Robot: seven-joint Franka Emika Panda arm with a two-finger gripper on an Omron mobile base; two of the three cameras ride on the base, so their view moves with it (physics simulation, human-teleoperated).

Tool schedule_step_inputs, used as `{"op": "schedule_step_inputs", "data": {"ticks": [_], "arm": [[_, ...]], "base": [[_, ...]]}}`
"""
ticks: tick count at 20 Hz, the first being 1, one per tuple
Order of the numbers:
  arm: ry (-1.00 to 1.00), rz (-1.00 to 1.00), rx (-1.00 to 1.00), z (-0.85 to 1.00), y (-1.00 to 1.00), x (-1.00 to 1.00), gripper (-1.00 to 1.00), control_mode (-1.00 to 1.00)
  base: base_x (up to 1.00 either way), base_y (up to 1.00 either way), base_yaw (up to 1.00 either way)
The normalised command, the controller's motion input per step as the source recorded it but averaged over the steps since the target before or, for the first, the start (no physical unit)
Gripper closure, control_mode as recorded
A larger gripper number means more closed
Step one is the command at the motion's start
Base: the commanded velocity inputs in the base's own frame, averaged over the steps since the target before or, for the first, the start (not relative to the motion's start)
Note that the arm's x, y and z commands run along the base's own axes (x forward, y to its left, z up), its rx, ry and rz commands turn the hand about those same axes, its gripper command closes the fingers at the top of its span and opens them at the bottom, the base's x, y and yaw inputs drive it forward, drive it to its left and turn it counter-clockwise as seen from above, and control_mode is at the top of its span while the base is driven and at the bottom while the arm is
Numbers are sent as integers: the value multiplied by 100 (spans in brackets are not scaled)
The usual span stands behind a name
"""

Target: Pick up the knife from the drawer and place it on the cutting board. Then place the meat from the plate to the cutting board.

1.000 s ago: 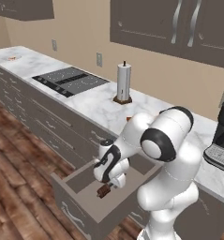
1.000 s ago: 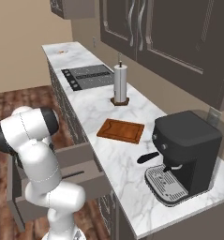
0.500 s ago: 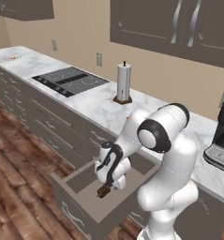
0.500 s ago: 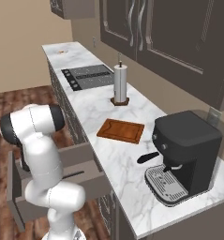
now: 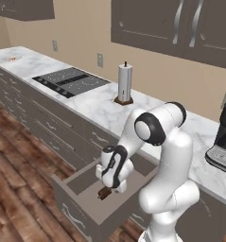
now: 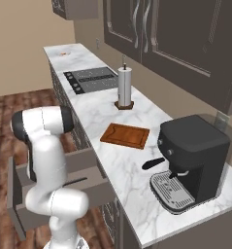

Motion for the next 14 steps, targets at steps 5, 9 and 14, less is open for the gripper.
{"op": "schedule_step_inputs", "data": {"ticks": [5,9,14], "arm": [[0,-1,0,-11,14,4,-100,-100],[0,-4,0,-11,8,3,-100,-100],[0,-3,0,-15,0,23,-100,-100]], "base": [[0,0,0],[0,0,0],[0,0,0]]}}
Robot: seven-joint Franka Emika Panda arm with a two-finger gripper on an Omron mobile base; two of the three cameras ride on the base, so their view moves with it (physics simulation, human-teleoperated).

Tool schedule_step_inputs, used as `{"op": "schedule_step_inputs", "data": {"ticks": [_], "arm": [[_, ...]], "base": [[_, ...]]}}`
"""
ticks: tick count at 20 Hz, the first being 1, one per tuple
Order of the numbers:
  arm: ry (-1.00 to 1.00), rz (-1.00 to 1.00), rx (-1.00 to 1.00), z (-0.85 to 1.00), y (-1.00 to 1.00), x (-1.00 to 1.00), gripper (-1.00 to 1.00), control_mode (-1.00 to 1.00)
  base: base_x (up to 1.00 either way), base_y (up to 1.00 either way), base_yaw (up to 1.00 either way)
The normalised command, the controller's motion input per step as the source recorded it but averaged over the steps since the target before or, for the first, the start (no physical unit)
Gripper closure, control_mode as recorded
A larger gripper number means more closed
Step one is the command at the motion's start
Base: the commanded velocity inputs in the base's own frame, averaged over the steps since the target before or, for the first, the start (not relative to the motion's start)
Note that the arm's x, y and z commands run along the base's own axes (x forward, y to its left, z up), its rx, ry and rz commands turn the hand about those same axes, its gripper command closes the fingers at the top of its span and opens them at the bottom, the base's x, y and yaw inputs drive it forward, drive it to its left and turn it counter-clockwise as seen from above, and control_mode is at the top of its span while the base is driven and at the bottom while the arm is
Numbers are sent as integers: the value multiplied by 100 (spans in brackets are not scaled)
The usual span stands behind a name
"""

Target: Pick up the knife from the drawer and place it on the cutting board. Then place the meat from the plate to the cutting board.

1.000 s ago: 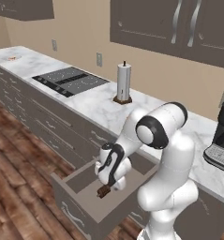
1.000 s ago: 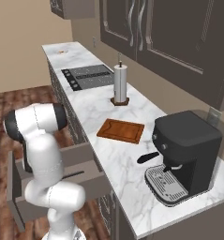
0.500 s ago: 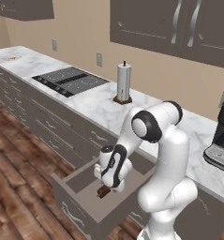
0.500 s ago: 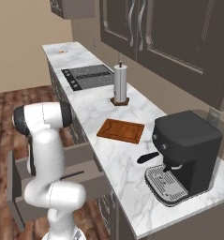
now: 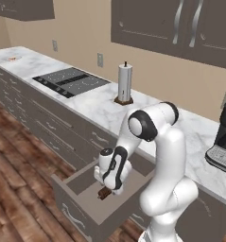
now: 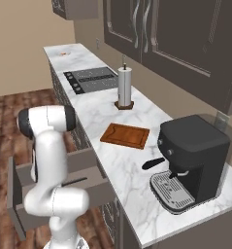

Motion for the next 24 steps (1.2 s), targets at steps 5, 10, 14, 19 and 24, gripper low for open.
{"op": "schedule_step_inputs", "data": {"ticks": [5,10,14,19,24], "arm": [[0,0,0,-15,0,33,-100,-100],[0,0,0,-22,0,20,-100,-100],[2,0,0,-26,0,8,-100,-100],[5,0,0,-20,0,7,-100,-100],[7,0,0,-25,0,16,-100,-100]], "base": [[0,0,0],[0,0,0],[0,0,0],[0,0,0],[0,0,0]]}}
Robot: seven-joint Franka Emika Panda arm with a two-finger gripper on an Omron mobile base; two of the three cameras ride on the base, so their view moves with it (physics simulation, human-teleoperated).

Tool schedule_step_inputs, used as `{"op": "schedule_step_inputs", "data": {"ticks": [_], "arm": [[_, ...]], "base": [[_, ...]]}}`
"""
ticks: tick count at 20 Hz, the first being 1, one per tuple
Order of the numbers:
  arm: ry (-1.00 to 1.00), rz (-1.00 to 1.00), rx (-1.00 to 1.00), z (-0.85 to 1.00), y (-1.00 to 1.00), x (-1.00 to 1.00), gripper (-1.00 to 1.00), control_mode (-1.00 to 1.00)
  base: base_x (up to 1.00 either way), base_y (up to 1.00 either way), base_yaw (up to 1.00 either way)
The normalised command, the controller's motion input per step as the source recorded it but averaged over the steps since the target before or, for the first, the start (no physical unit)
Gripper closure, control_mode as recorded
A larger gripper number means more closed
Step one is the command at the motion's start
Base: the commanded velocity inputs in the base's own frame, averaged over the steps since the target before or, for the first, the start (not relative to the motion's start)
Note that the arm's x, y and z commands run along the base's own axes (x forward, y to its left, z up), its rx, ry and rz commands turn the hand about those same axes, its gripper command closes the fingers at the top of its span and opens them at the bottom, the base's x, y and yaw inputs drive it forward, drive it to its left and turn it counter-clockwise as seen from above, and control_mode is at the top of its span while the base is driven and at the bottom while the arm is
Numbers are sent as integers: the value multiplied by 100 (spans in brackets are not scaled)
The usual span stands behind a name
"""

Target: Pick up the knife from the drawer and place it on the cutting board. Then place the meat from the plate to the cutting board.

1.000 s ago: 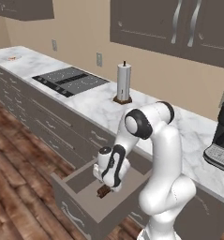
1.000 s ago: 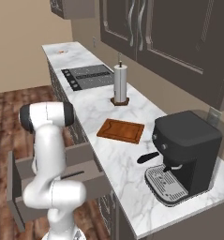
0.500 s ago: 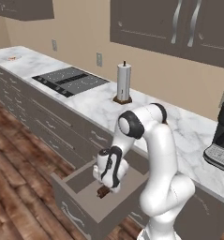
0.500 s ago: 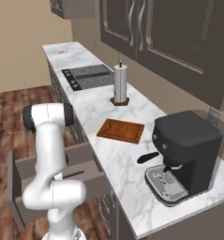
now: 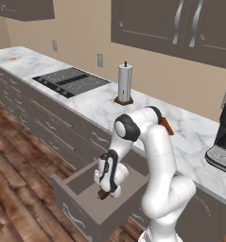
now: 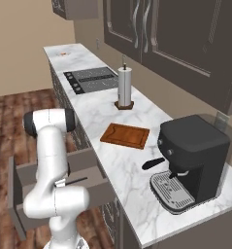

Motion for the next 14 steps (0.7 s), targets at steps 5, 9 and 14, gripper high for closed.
{"op": "schedule_step_inputs", "data": {"ticks": [5,9,14], "arm": [[5,0,0,-29,0,13,100,-100],[5,0,0,-29,14,12,100,-100],[1,0,0,-8,8,8,100,-100]], "base": [[0,0,0],[0,0,0],[0,0,0]]}}
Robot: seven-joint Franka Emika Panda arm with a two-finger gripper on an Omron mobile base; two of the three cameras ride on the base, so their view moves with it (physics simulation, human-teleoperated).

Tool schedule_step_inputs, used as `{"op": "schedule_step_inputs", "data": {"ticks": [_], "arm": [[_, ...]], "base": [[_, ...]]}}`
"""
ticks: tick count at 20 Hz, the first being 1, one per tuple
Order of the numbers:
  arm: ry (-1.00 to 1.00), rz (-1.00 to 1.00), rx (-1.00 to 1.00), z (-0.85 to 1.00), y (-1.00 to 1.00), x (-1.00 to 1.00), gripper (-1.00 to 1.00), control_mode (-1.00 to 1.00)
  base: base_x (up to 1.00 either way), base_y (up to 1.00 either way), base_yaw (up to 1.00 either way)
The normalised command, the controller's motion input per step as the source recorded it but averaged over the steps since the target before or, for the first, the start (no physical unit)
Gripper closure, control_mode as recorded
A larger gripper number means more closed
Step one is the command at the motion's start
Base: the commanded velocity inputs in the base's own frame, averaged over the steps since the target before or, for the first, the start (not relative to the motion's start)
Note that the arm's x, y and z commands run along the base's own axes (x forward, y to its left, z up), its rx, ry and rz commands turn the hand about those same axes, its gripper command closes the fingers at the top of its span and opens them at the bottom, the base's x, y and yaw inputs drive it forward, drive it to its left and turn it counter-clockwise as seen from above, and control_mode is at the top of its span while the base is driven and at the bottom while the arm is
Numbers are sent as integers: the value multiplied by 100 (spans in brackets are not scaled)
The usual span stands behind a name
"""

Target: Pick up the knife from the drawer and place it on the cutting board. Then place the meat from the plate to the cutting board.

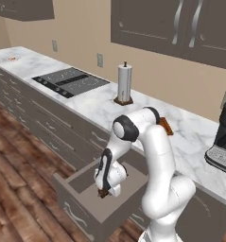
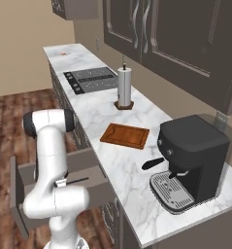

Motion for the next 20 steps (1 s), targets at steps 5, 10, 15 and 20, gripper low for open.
{"op": "schedule_step_inputs", "data": {"ticks": [5,10,15,20], "arm": [[-4,-3,0,35,-14,-12,100,-100],[-4,-1,0,91,-1,-23,100,-100],[0,0,0,89,-1,-24,100,-100],[0,0,-1,100,0,-13,100,-100]], "base": [[0,0,0],[0,0,0],[0,0,0],[0,0,0]]}}
